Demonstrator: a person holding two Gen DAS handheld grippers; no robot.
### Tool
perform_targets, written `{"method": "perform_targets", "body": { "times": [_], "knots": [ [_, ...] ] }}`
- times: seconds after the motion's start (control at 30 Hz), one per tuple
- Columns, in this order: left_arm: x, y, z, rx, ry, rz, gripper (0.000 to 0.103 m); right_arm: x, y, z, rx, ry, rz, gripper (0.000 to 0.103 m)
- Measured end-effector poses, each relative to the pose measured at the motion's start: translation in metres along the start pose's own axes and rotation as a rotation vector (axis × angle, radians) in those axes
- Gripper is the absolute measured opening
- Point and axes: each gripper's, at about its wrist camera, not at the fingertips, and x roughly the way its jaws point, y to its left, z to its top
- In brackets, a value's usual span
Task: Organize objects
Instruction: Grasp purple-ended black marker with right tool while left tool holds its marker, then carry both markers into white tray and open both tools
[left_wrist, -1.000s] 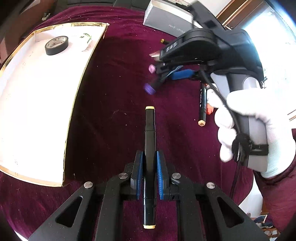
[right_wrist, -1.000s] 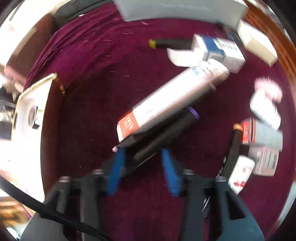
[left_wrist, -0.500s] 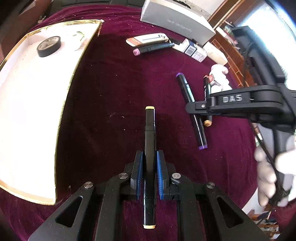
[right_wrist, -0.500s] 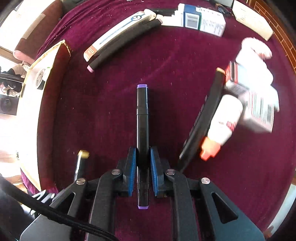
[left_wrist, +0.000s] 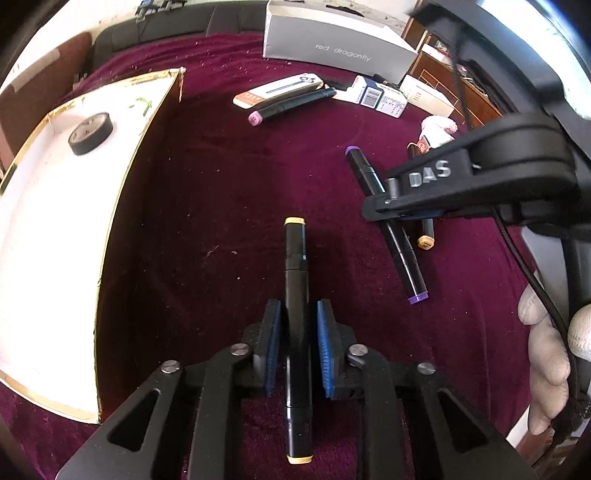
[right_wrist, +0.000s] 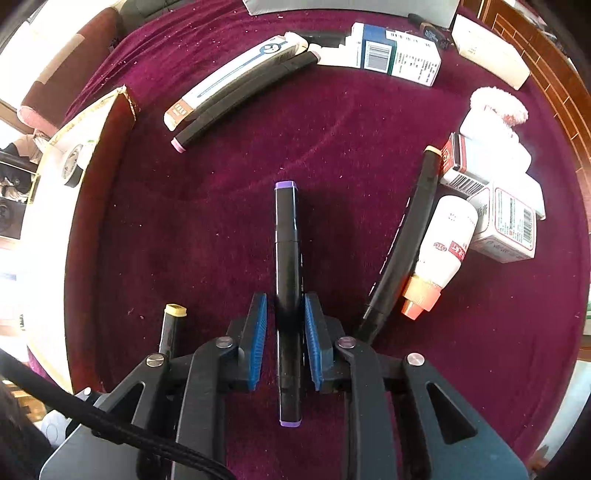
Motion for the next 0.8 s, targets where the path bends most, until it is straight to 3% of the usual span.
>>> {"method": "perform_targets", "body": {
  "times": [0.07, 0.2, 0.27, 0.37, 0.57, 0.8],
  "knots": [
    [0.001, -0.006, -0.001, 0.016, -0.015, 0.011, 0.026, 0.0, 0.003, 0.0, -0.011, -0.006, -0.023, 0.017],
    [0.002, -0.014, -0.003, 0.067, -0.018, 0.049, 0.027, -0.002, 0.014, -0.008, -0.067, -0.018, -0.13, 0.017],
    [0.002, -0.01, -0.001, 0.042, 0.007, 0.027, 0.011, -0.001, 0.018, -0.007, -0.075, -0.023, -0.151, 0.015],
    [-0.007, 0.007, -0.002, -0.017, 0.019, -0.014, 0.011, -0.004, 0.01, -0.007, -0.047, -0.024, -0.096, 0.012],
    [-0.042, 0.024, 0.004, -0.057, -0.048, -0.038, 0.011, -0.014, -0.02, -0.012, 0.046, -0.012, 0.07, 0.012],
    [-0.07, 0.043, 0.008, -0.105, -0.079, -0.065, 0.011, -0.034, -0.022, -0.022, 0.079, -0.035, 0.194, 0.013]
  ]
}}
